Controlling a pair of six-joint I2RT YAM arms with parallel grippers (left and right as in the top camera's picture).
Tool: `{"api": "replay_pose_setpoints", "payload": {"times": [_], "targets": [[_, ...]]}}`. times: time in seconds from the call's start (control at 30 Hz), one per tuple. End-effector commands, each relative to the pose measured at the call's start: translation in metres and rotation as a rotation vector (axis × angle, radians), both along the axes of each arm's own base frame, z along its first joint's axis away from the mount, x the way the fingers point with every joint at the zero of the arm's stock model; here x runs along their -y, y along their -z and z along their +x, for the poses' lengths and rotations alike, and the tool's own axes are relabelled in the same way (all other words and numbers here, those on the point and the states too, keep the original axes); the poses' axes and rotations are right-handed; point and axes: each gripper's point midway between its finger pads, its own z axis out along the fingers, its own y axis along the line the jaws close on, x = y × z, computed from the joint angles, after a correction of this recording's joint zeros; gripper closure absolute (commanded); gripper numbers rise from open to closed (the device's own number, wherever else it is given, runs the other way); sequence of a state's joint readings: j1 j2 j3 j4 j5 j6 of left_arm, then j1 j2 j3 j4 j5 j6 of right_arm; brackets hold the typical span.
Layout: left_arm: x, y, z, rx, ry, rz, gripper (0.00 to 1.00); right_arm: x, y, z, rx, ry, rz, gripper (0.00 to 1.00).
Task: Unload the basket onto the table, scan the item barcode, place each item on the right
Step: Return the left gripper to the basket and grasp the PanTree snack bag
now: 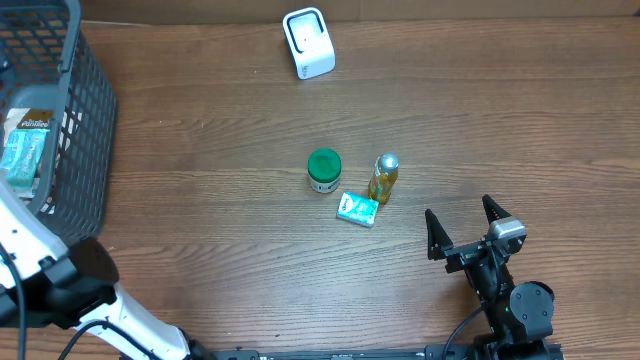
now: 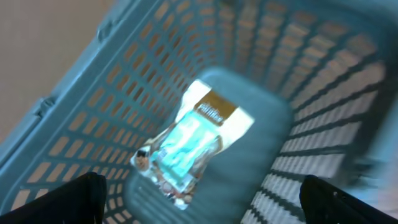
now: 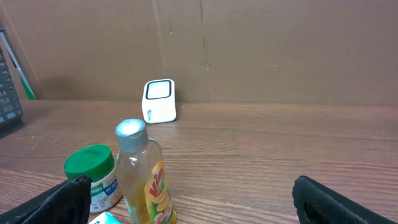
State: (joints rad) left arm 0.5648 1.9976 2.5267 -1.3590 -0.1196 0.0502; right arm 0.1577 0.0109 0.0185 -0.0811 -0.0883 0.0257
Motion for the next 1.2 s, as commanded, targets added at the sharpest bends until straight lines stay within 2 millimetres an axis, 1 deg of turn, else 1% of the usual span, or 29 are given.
{"api": "replay_pose_setpoints", "payload": {"times": [0.0,0.17,0.3,0.33,0.43,0.53,0.6,0.7,0.77,0.87,0.97,1.0,1.17], "targets": [[-0.022,0.047,-0.002,-0.112,0.017,-0.033,0.00,0.002,0.002,0.001,0.002,0.012,-0.004,0.00],[-0.043,0.096,-0.004,-0.205,0.026,-0.062,0.01,0.002,0.002,0.001,0.002,0.012,-0.004,0.00],[-0.052,0.147,-0.004,-0.320,0.091,-0.087,0.00,0.002,0.002,0.001,0.002,0.012,-0.004,0.00],[-0.052,0.164,-0.005,-0.360,0.117,-0.101,0.01,0.002,0.002,0.001,0.002,0.012,-0.004,0.00],[-0.052,0.202,-0.006,-0.440,0.158,-0.144,0.00,0.002,0.002,0.001,0.002,0.012,-0.004,0.00],[-0.052,0.234,-0.006,-0.491,0.164,-0.190,0.01,0.002,0.002,0.001,0.002,0.012,-0.004,0.00],[-0.052,0.255,-0.006,-0.532,0.198,-0.206,0.00,0.002,0.002,0.001,0.002,0.012,-0.004,0.00],[-0.053,0.277,-0.005,-0.581,0.261,-0.210,0.01,0.002,0.002,0.001,0.002,0.012,-0.004,0.00],[-0.056,0.284,-0.001,-0.582,0.276,-0.200,0.00,0.002,0.002,0.001,0.002,0.012,-0.004,0.00],[-0.062,0.283,0.007,-0.562,0.293,-0.163,0.00,0.002,0.002,0.001,0.002,0.012,-0.004,0.00],[-0.066,0.273,0.016,-0.538,0.305,-0.127,0.01,0.002,0.002,0.001,0.002,0.012,-0.004,0.00],[-0.067,0.266,0.019,-0.523,0.301,-0.115,0.01,0.002,0.002,0.001,0.002,0.012,-0.004,0.00],[-0.069,0.253,0.027,-0.500,0.301,-0.088,0.01,0.002,0.002,0.001,0.002,0.012,-0.004,0.00]]}}
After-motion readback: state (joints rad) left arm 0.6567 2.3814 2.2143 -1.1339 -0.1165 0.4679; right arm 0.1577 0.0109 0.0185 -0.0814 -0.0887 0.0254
